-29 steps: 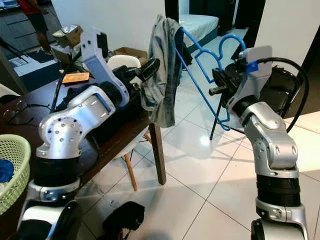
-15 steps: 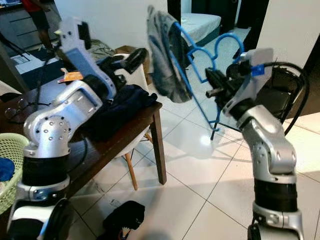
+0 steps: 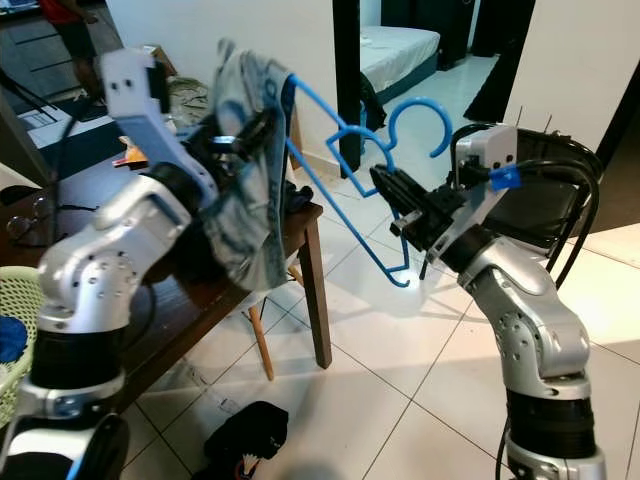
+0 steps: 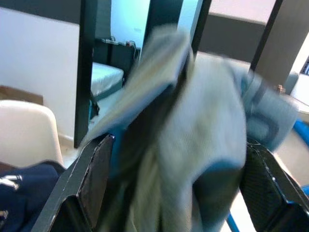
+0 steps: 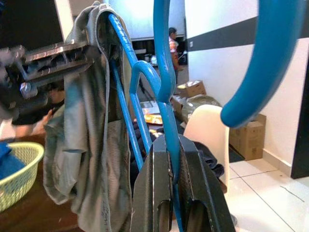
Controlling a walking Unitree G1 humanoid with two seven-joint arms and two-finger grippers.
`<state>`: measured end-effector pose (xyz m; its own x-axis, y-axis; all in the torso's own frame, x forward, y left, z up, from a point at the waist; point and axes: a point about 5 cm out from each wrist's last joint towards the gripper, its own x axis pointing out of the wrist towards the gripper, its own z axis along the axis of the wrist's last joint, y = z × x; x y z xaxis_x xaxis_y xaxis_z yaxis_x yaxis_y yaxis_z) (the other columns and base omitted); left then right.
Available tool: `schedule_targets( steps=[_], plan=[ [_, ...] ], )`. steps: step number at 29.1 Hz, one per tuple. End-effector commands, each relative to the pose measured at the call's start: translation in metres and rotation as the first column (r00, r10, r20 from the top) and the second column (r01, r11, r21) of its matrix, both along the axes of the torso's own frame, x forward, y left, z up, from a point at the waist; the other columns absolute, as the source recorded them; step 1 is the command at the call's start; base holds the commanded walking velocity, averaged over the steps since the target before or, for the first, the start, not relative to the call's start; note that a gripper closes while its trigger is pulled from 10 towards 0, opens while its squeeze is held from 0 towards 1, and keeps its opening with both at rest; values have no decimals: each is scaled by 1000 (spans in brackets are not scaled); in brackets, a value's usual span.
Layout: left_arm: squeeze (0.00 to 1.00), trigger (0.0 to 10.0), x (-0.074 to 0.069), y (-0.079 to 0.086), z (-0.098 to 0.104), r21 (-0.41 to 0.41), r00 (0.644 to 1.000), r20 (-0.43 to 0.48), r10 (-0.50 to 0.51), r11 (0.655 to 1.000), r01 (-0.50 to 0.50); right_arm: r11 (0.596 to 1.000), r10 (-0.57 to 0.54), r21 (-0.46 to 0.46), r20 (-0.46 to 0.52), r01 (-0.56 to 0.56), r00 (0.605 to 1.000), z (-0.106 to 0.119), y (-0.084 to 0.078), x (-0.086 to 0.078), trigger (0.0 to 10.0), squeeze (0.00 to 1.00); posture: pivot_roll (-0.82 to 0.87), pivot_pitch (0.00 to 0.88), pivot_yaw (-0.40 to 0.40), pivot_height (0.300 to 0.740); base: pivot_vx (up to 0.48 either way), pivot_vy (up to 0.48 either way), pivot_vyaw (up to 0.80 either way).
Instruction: Hang hanger
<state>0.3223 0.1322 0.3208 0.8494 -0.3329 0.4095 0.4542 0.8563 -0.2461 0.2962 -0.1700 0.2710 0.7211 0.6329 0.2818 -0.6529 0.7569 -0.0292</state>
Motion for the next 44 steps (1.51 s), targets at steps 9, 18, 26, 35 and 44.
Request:
schedule_targets(
  steps=[9,18,26,35,44],
  plan=[
    [0,10000,-19,-19,10,10,988,94,-121,993,121,999,14,-38,-6,-14,1000,-4,10,0,10000,0,25,42,36,735,0,0,0],
    [0,10000,-35,-42,-1,81,980,70,-184,981,179,987,-139,-85,-58,134,989,-13,10,18,10000,0,30,31,33,735,0,0,0],
    [0,10000,-29,-41,-13,176,996,47,-71,982,62,983,-181,-45,-60,179,982,-9,14,24,10000,0,29,34,32,735,0,0,0],
    [0,10000,-15,-48,-43,373,984,78,160,911,-177,991,-130,24,-12,130,991,10,22,20,10000,0,18,38,34,735,0,0,0],
    [0,10000,-8,-51,-30,347,964,162,211,902,-256,996,-80,32,4,80,997,12,28,14,10000,0,15,40,37,735,0,0,0]
  ],
)
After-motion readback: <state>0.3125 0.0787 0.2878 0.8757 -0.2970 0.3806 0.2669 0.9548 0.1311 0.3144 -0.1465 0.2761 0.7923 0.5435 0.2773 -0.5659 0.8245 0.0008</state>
